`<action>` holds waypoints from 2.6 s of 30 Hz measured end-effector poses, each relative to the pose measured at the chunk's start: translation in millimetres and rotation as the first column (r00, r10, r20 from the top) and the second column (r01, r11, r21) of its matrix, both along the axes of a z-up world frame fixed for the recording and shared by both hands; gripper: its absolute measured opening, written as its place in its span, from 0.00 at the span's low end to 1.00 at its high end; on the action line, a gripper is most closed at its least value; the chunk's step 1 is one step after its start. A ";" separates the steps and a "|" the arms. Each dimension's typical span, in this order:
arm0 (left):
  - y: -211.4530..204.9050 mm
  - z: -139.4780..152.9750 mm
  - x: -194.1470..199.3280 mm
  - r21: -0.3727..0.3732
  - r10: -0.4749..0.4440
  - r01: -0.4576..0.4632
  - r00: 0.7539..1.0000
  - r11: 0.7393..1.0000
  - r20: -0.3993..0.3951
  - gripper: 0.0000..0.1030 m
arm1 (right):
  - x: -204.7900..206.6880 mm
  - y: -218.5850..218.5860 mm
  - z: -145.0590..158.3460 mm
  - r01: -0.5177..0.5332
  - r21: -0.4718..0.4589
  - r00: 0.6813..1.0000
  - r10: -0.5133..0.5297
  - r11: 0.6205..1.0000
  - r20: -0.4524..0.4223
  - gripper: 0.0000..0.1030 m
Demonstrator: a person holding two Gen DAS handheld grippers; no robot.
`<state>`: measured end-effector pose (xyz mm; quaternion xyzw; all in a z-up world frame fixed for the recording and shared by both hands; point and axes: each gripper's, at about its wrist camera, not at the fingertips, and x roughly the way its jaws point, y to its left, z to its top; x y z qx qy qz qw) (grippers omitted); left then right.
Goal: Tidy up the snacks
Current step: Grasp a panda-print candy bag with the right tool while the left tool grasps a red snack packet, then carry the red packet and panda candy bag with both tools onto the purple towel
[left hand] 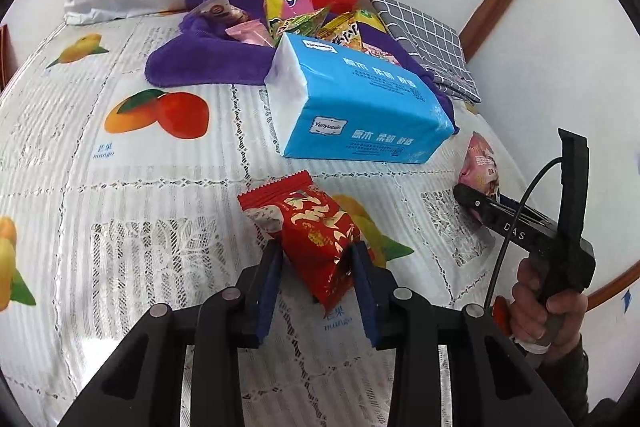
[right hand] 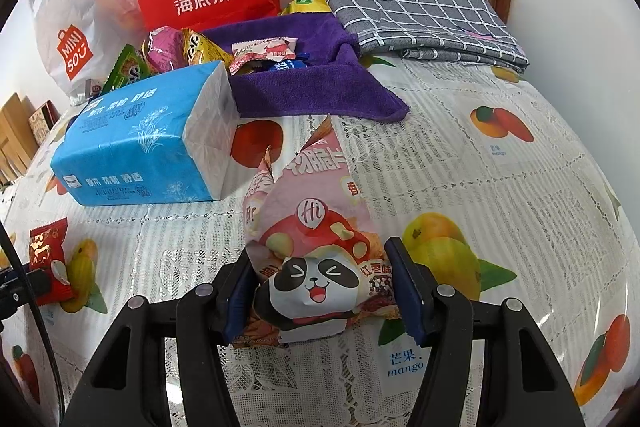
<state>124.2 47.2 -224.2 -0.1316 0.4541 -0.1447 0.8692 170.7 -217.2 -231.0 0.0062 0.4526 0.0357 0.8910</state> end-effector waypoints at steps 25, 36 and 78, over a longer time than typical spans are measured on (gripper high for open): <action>-20.2 0.9 0.5 0.039 0.063 -0.062 0.998 0.997 -0.024 0.55 | -15.4 -3.2 3.9 -0.067 0.084 0.998 0.068 0.994 -0.006 0.71; -41.6 1.0 13.1 0.190 0.092 -0.093 0.996 0.977 0.014 0.60 | -12.5 -1.7 3.4 -0.061 0.096 0.998 0.062 0.993 -0.006 0.71; -3.8 106.7 13.3 0.088 0.076 -0.087 0.990 0.992 0.120 0.38 | -32.9 51.7 123.2 -0.179 0.087 0.977 0.167 0.980 0.132 0.53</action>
